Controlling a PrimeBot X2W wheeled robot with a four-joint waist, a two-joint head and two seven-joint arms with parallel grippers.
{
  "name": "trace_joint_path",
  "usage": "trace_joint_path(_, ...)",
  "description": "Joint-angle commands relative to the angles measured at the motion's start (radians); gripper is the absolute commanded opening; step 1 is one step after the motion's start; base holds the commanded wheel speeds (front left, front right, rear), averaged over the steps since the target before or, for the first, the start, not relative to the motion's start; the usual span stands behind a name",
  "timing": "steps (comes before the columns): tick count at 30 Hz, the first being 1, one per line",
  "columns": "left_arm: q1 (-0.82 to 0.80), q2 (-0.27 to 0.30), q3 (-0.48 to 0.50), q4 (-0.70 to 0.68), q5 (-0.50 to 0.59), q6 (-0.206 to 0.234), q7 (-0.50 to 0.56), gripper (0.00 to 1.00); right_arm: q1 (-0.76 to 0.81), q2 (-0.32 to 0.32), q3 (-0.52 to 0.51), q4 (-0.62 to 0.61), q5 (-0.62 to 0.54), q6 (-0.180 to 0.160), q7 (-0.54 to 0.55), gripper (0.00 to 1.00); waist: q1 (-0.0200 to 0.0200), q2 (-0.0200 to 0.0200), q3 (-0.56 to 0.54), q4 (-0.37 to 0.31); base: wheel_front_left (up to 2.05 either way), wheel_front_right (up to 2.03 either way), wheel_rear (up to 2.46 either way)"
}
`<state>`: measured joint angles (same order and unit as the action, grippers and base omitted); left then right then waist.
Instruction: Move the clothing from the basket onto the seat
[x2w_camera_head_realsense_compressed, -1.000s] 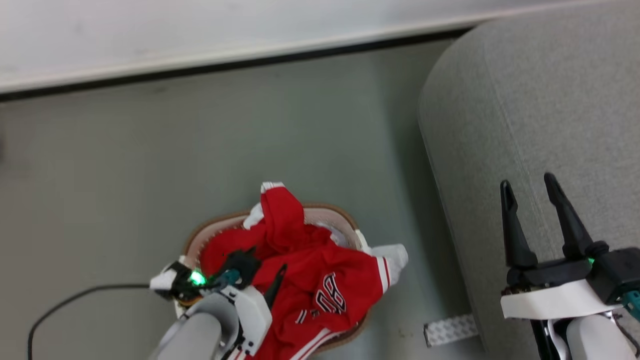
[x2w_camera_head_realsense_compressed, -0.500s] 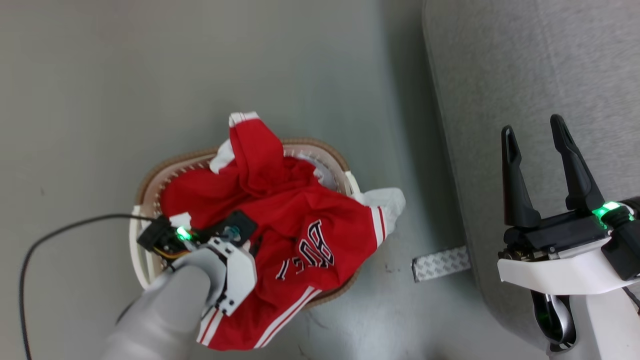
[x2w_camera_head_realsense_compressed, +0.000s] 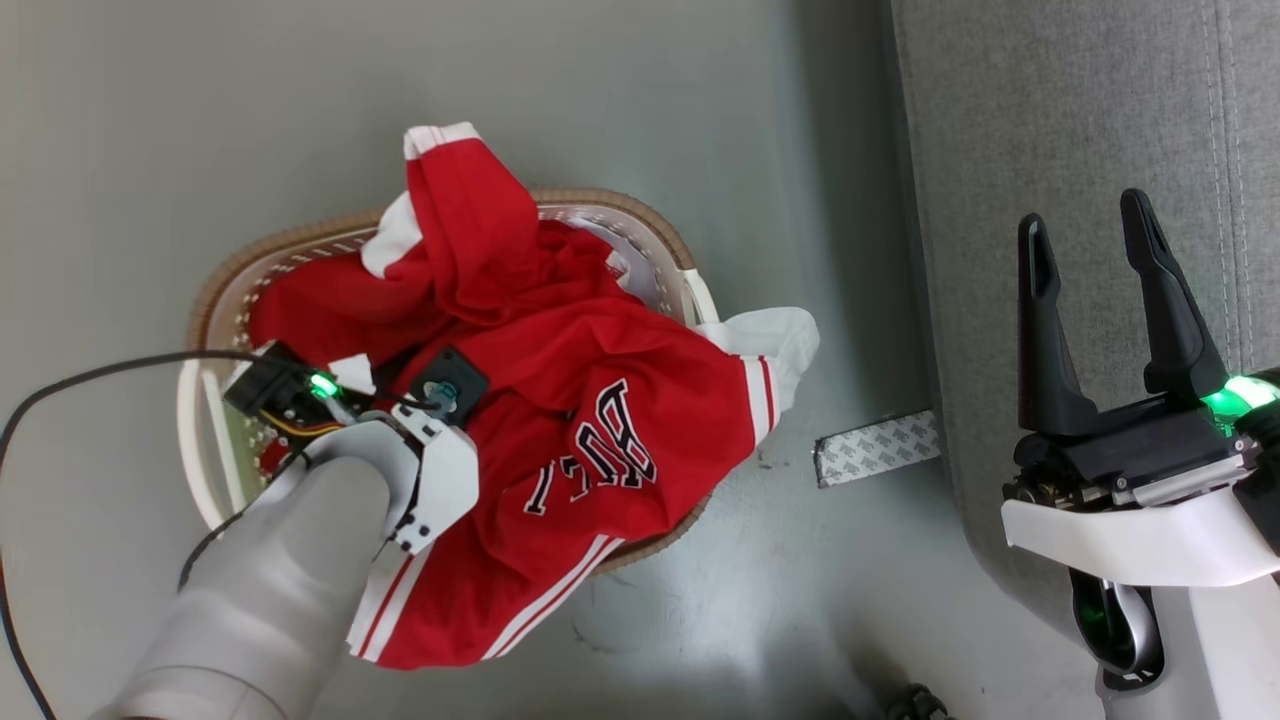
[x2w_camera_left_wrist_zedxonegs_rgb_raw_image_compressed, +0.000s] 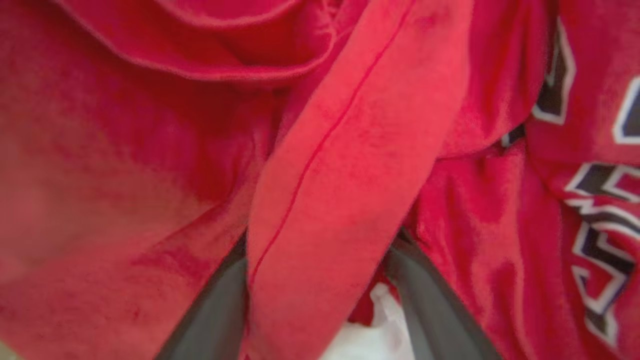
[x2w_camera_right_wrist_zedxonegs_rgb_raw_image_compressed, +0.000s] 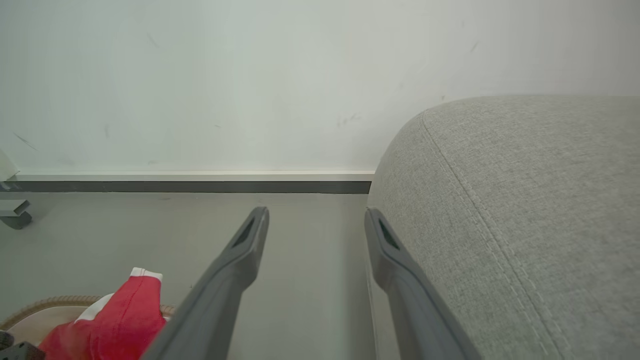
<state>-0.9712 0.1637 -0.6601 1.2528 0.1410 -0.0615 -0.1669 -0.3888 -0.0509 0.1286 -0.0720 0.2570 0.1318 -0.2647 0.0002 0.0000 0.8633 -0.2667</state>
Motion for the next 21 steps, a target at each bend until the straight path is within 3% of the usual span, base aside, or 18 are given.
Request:
trace_joint_path(1, -0.014, 0.000, -0.004, 0.003, 0.014, 0.002, -0.020, 0.38, 0.001, 0.001, 0.001, -0.006, 0.015, -0.002, 0.000, 1.00, -0.0002, 0.0000, 0.005, -0.005, 0.00, 0.00, 0.00)
trace_joint_path(2, -0.013, 0.001, -0.008, 0.004, 0.017, 0.009, -0.030, 0.00, 0.003, 0.001, 0.002, -0.004, 0.015, -0.002, 0.000, 1.00, -0.0002, 0.0000, 0.004, -0.006, 0.00, 0.00, 0.00)
trace_joint_path(10, 0.073, -0.046, 0.060, -0.049, -0.099, 0.028, -0.097, 0.00, 0.035, 0.000, -0.002, 0.056, 0.002, -0.002, 0.000, 1.00, -0.0002, 0.0000, -0.123, 0.046, 0.00, 0.00, 0.00)
trace_joint_path(21, 0.377, -0.045, 0.153, -0.394, -0.258, 0.010, -0.098, 0.00, 0.178, -0.001, -0.028, 0.163, 0.002, -0.002, 0.000, 1.00, -0.0002, 0.0000, -0.504, 0.145, 0.00, 0.00, 0.00)
